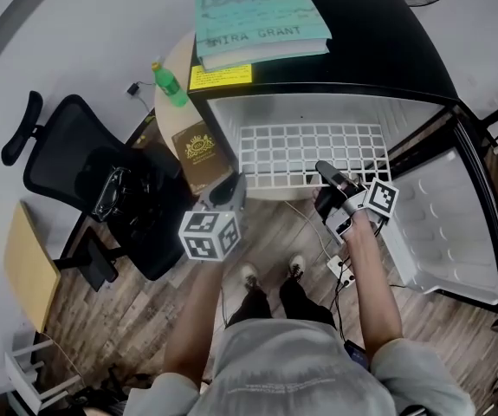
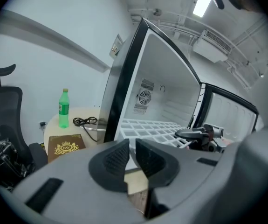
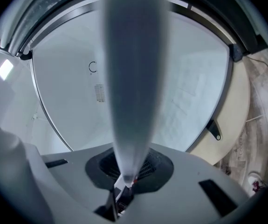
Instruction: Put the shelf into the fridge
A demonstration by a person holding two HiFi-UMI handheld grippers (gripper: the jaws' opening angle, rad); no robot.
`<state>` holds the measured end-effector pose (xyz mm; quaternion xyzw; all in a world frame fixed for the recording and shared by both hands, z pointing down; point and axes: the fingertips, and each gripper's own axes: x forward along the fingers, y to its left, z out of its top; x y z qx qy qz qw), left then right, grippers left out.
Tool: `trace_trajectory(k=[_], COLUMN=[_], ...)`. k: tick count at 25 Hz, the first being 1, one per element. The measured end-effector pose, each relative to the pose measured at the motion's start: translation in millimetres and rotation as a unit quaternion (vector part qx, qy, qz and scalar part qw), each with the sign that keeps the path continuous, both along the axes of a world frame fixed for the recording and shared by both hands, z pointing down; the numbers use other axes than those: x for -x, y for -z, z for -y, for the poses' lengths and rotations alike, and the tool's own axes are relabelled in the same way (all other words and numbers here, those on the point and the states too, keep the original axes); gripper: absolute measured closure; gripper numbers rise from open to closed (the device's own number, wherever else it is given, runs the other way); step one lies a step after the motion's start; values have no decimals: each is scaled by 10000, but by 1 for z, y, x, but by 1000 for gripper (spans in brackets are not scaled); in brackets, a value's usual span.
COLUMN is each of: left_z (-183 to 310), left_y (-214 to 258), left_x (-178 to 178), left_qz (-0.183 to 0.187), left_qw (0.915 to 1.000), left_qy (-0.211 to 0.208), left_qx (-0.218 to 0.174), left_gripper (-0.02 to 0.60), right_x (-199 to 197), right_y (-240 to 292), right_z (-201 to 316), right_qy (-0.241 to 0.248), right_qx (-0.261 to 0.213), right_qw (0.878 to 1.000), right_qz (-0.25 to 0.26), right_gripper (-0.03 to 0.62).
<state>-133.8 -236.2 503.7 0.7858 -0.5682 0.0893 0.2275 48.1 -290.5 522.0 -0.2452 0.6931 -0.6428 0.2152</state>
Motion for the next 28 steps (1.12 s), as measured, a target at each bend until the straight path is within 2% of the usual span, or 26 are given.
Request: trace_trajectory(k=[28], left_z=[-3], left_y=[-5], left_x=[1], left_qz=[124], left_qw=[9999], left_qy=[83], left_qx=[-26], left_gripper=[541], right_x=[6], right_y=[0], right_z=[47], right_qy=[-238], right_qx=[-81], right_qw=[9995], right_qz=[-188], right_gripper=[557])
